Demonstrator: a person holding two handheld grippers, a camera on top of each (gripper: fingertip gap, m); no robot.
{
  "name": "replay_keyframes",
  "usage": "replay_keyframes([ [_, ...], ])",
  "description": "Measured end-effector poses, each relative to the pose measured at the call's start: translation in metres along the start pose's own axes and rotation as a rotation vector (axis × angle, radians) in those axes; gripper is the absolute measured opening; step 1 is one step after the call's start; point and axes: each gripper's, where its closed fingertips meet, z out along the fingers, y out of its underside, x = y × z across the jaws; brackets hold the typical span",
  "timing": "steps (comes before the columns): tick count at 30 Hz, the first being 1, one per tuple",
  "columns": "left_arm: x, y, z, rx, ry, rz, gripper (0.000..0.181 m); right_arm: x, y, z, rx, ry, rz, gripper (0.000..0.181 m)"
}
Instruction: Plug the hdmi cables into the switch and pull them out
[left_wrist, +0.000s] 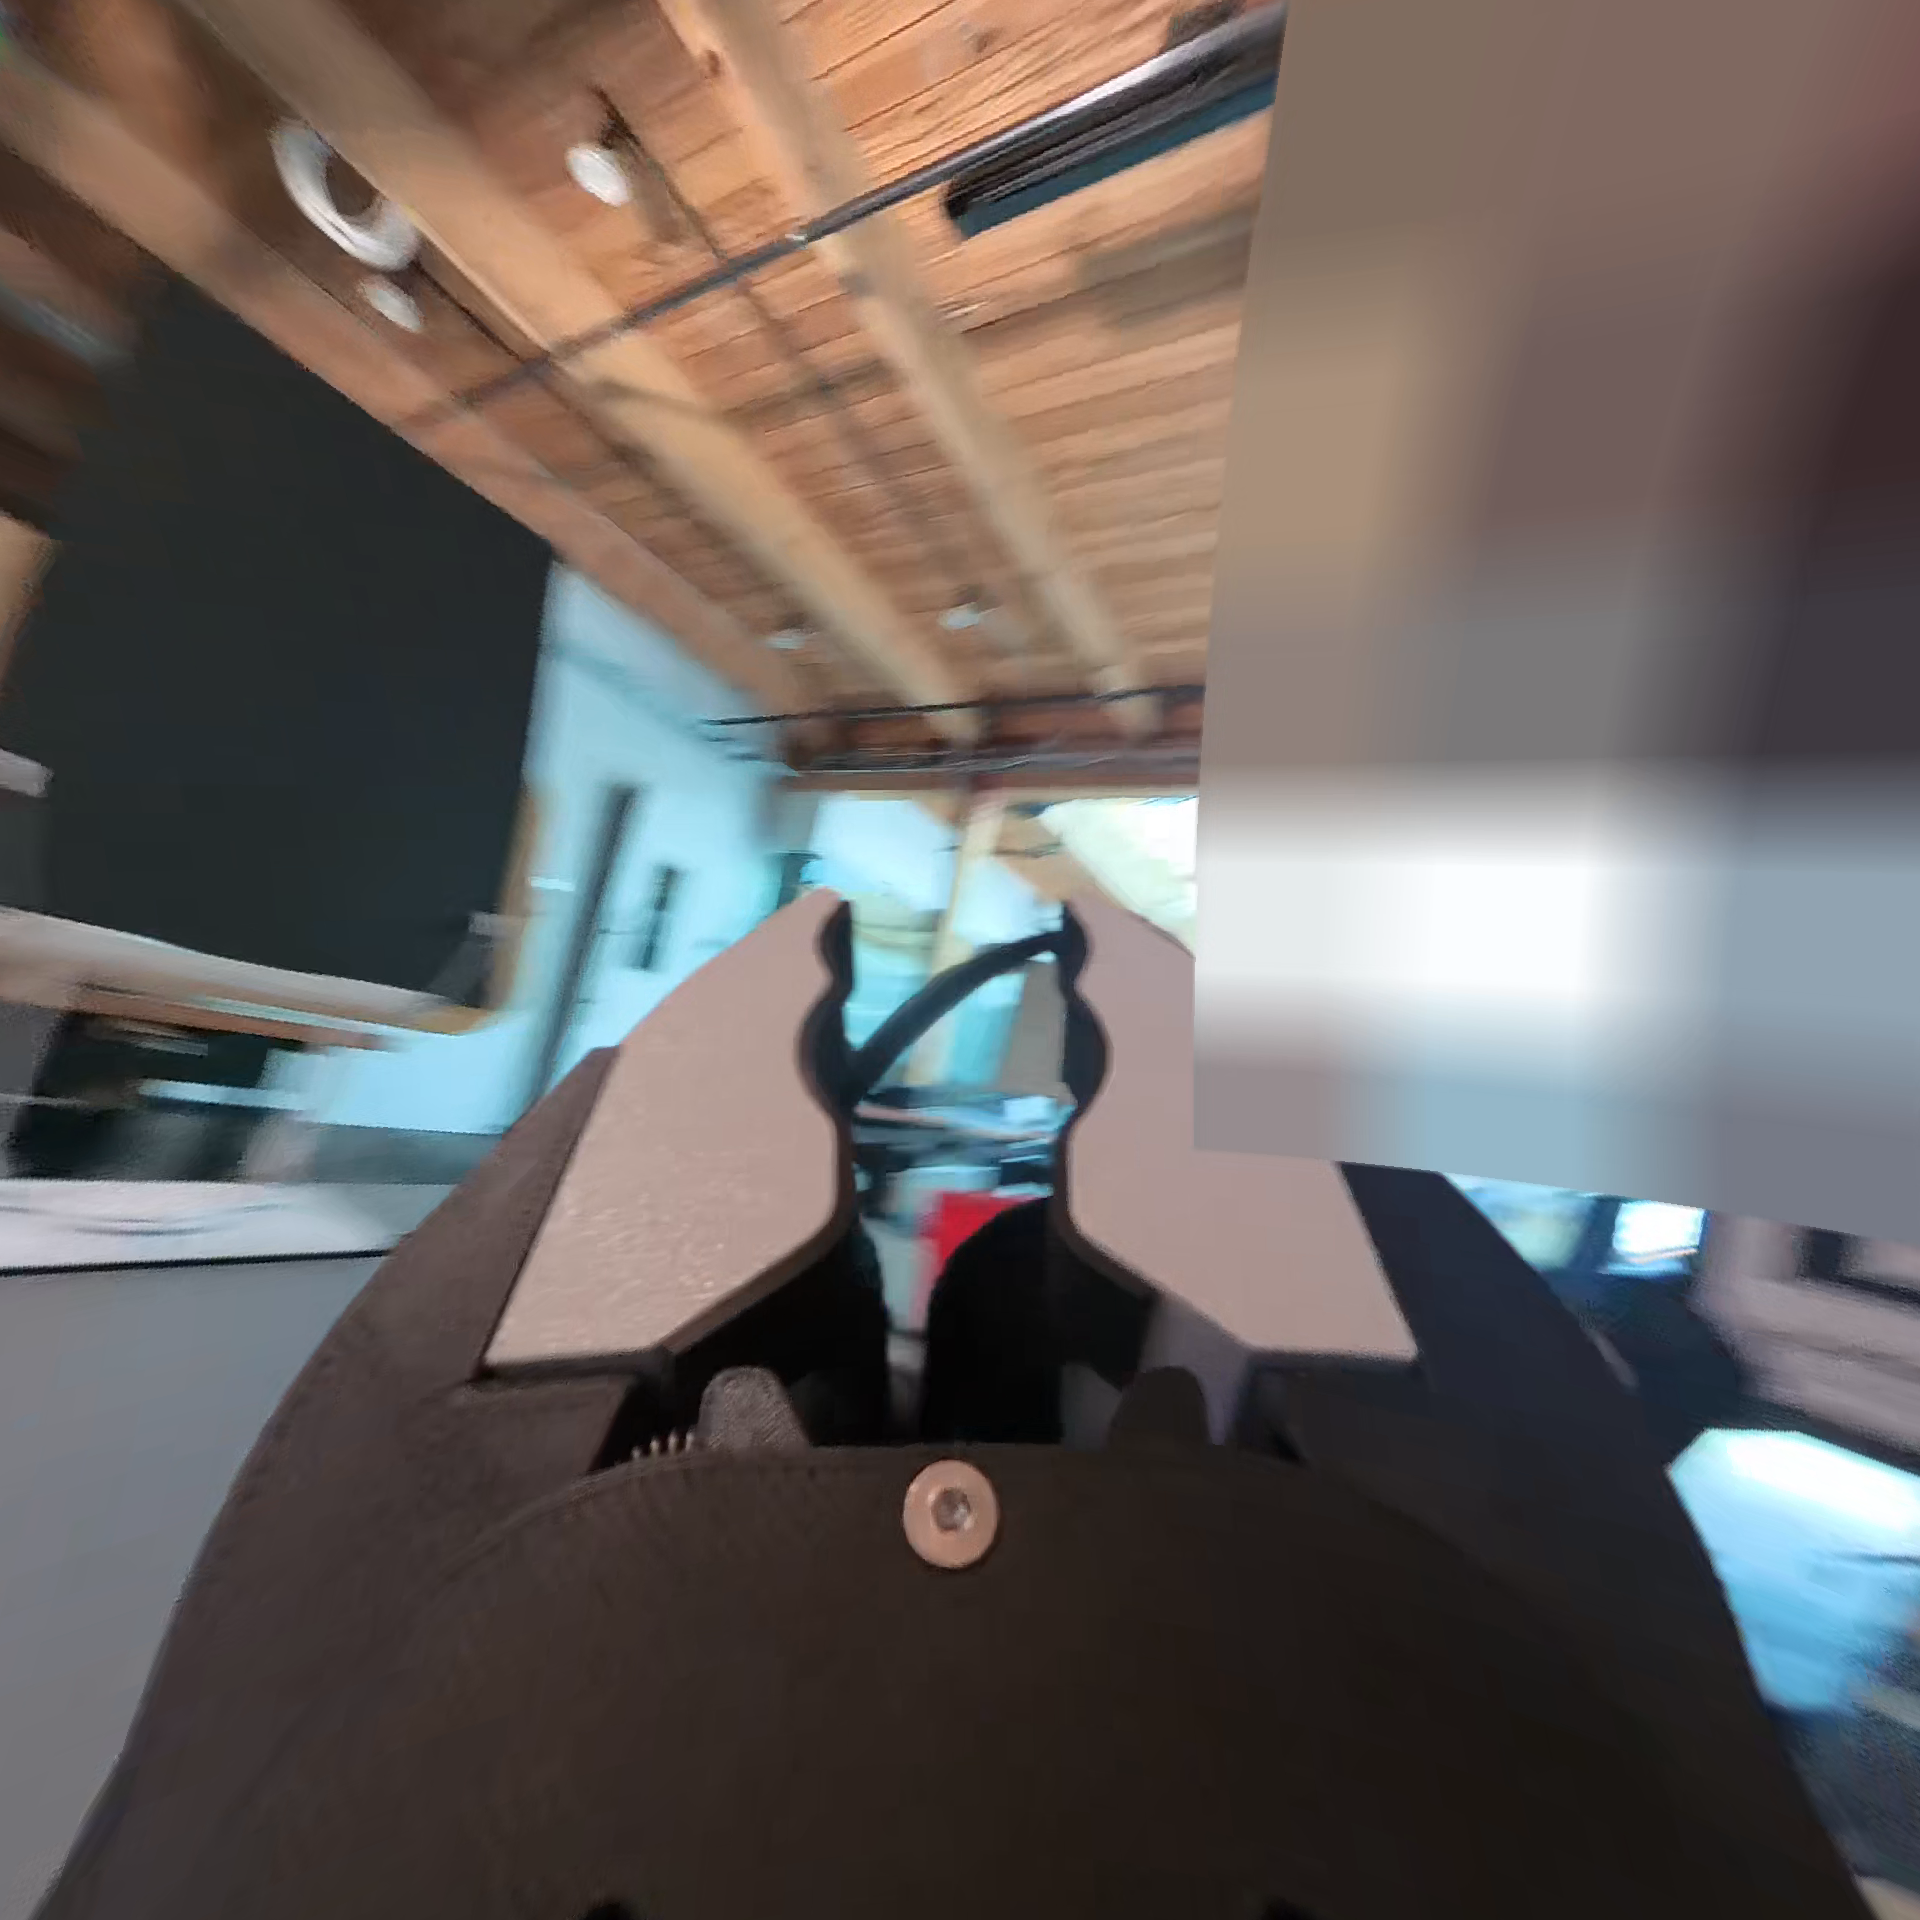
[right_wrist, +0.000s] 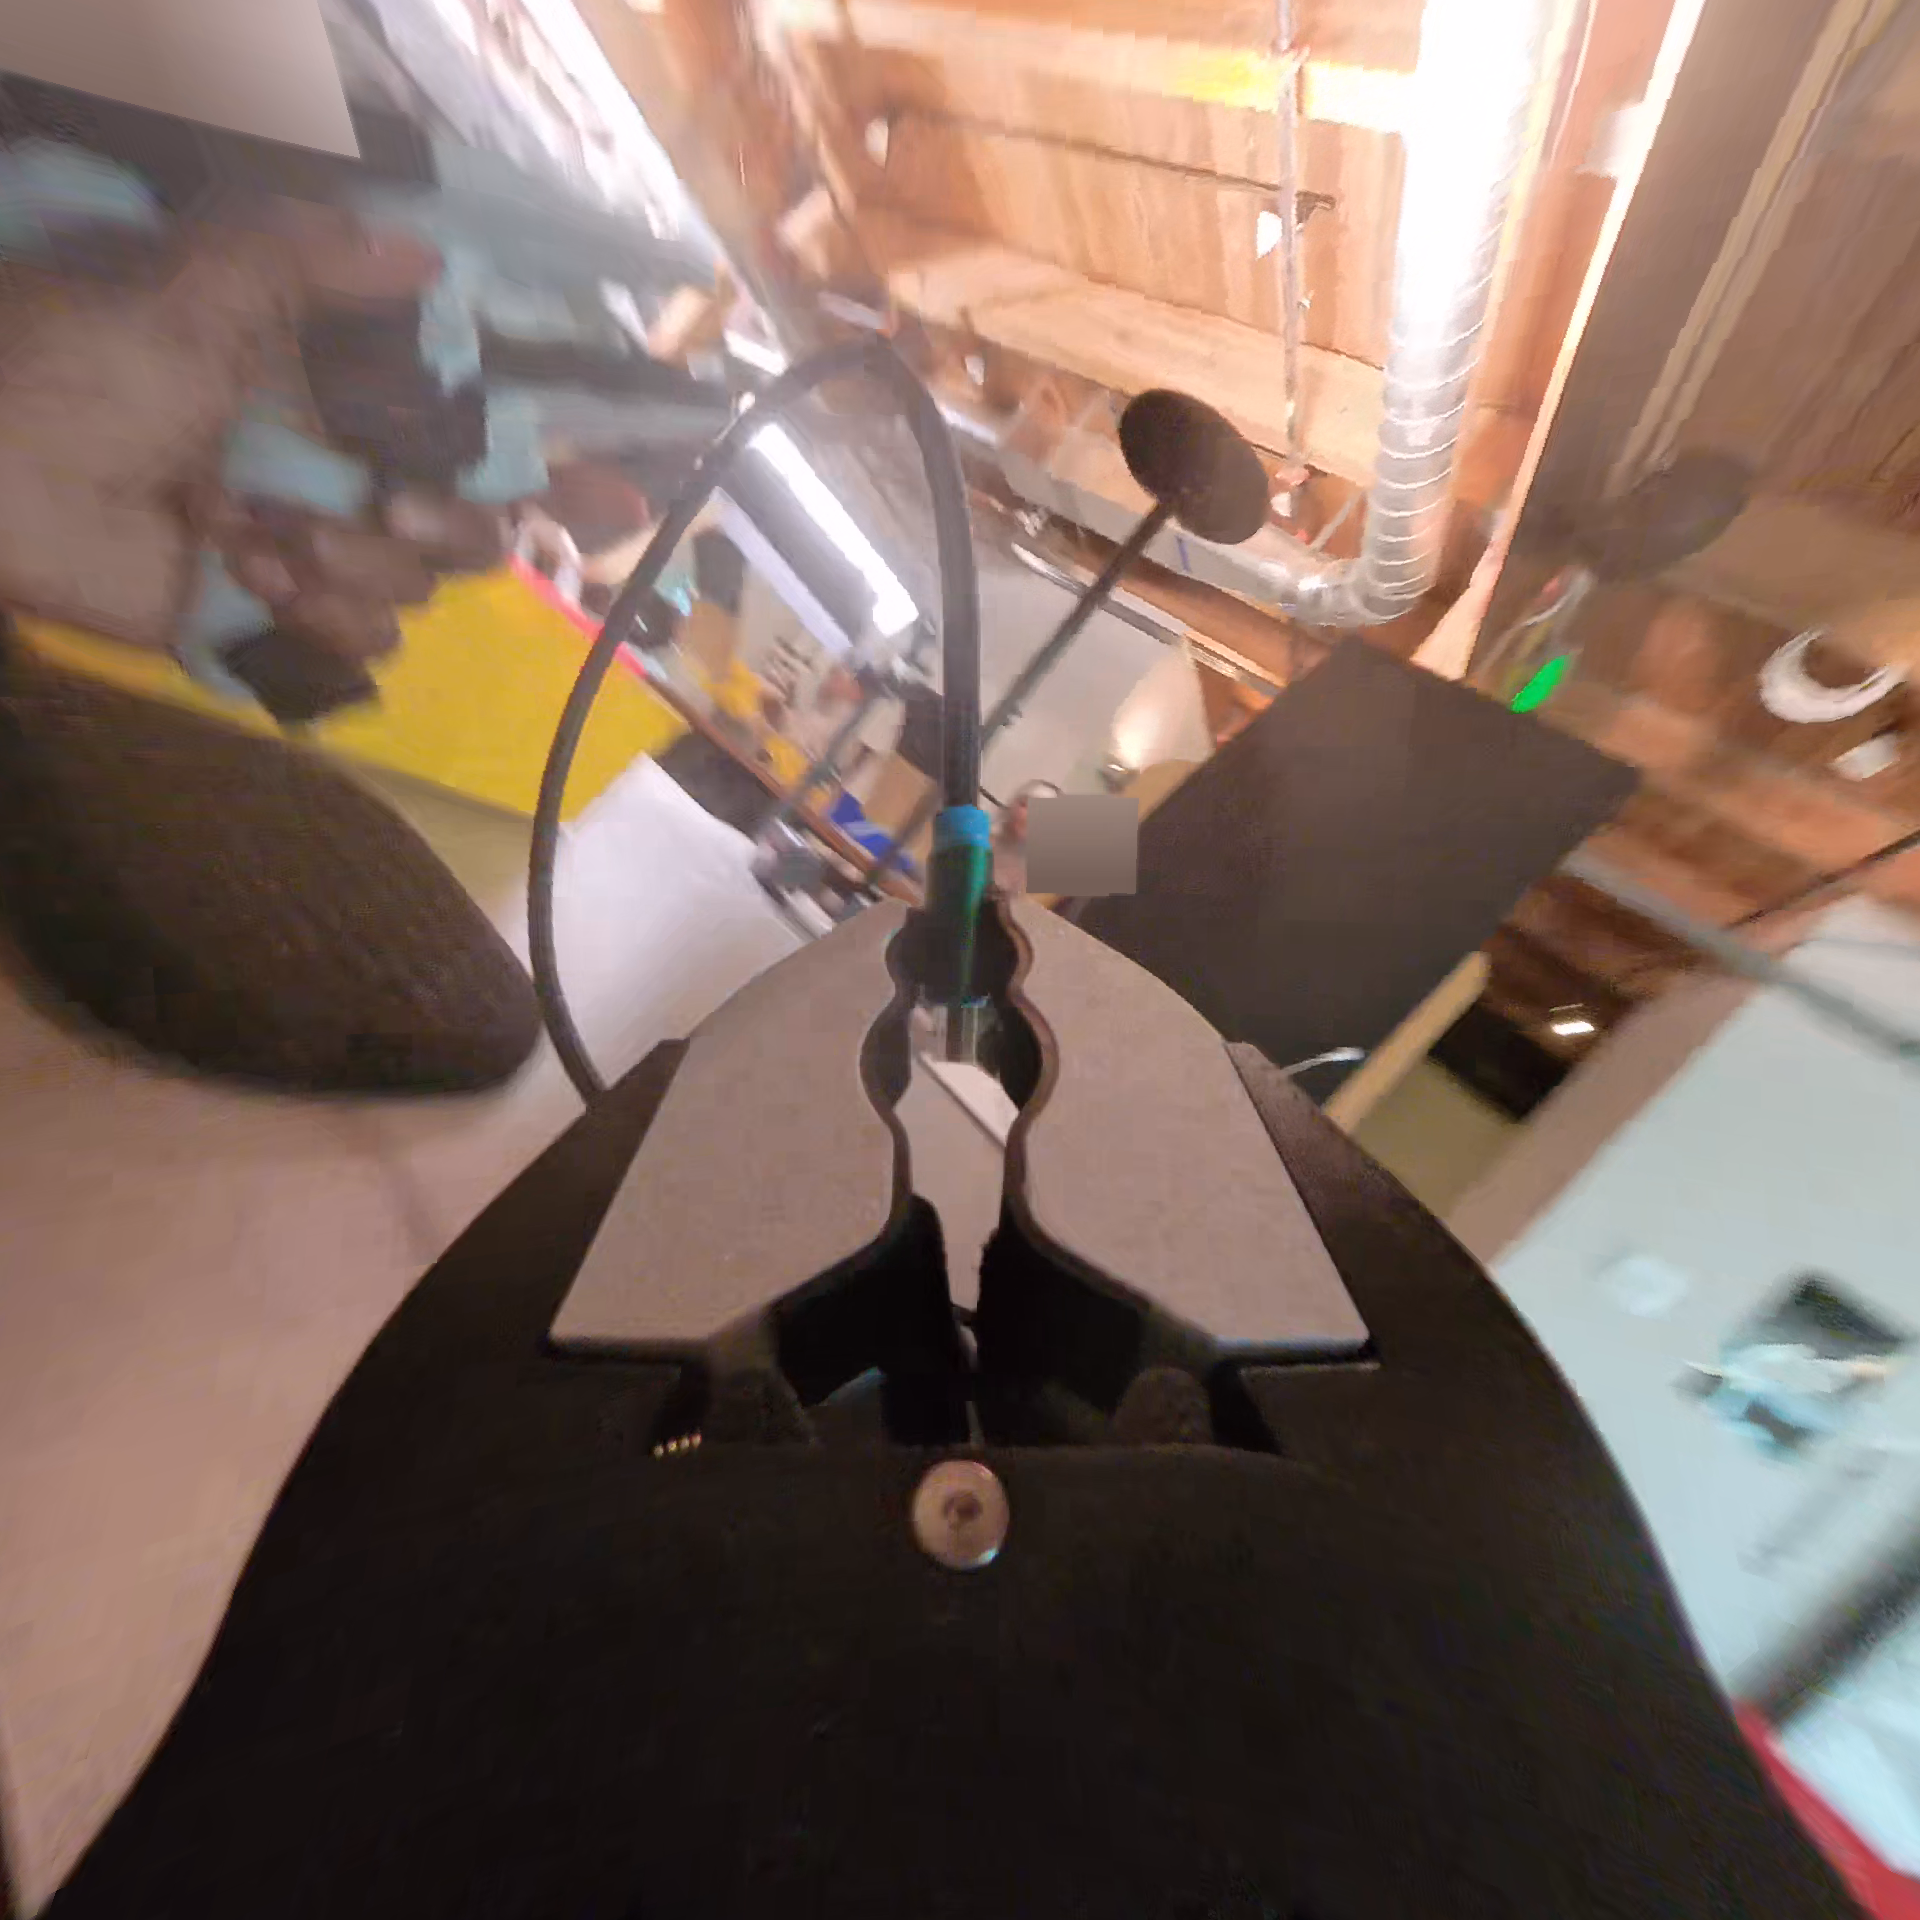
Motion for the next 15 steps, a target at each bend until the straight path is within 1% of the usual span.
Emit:
replay_keyframes([
  [2, -0.006, 0.002, -0.002, -0.013, -0.071, 0.155, 0.05, -0.004, 0.008, 0.003, -0.068, 0.031, -0.2, 0.012],
  [3, -0.005, 0.004, -0.002, -0.02, -0.083, 0.222, 0.056, -0.007, 0.011, 0.004, -0.094, 0.043, -0.279, 0.012],
  [4, 0.0, 0.008, -0.001, -0.041, -0.069, 0.267, 0.059, -0.008, 0.012, 0.005, -0.112, 0.054, -0.338, 0.012],
  [5, 0.007, 0.018, 0.002, -0.088, -0.025, 0.28, 0.059, -0.01, 0.013, 0.006, -0.123, 0.064, -0.378, 0.012],
  [6, 0.016, 0.032, 0.006, -0.168, 0.043, 0.256, 0.057, -0.011, 0.013, 0.007, -0.12, 0.075, -0.399, 0.012],
  [7, 0.026, 0.052, 0.007, -0.275, 0.129, 0.197, 0.051, -0.012, 0.011, 0.007, -0.109, 0.079, -0.406, 0.012],
  [8, 0.037, 0.072, 0.007, -0.391, 0.217, 0.111, 0.049, -0.013, 0.009, 0.006, -0.098, 0.078, -0.407, 0.012],
  [9, 0.045, 0.09, 0.005, -0.493, 0.272, 0.021, 0.049, -0.013, 0.007, 0.006, -0.087, 0.075, -0.41, 0.012],
  [10, 0.048, 0.104, 0.005, -0.559, 0.279, -0.052, 0.05, -0.013, 0.005, 0.005, -0.075, 0.073, -0.416, 0.012],
  [12, 0.052, 0.121, 0.008, -0.589, 0.271, -0.162, 0.054, -0.015, 0.0, 0.004, -0.045, 0.066, -0.433, 0.012],
  [15, 0.064, 0.133, 0.01, -0.608, 0.308, -0.33, 0.053, -0.025, -0.005, 0.002, 0.001, 0.009, -0.472, 0.012],
])
